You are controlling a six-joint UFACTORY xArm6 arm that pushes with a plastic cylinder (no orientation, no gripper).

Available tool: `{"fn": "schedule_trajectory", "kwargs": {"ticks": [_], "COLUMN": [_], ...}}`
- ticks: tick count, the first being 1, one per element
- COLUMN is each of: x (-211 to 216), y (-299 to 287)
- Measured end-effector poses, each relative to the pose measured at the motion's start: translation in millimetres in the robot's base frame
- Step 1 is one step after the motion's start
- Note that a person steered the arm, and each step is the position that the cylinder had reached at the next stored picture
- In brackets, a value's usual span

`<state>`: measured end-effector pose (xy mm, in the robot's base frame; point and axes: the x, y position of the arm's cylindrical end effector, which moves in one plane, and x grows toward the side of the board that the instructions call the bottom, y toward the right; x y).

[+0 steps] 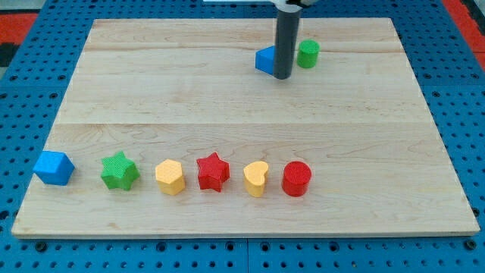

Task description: Push the red circle towards top center

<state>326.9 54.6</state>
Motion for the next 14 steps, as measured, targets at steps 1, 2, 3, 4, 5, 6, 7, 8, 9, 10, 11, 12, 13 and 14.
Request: {"fn": "schedule_trajectory", "kwargs": {"ticks": [1, 2, 3, 4, 5, 6, 7, 8, 9, 10, 11, 12, 13, 14], "x": [-15, 6, 52, 77, 77, 77, 78, 87, 107, 155, 191, 215, 239, 247], "y": [-12, -10, 4, 6, 6, 6, 14, 35, 52, 46, 62, 74, 55, 28]}}
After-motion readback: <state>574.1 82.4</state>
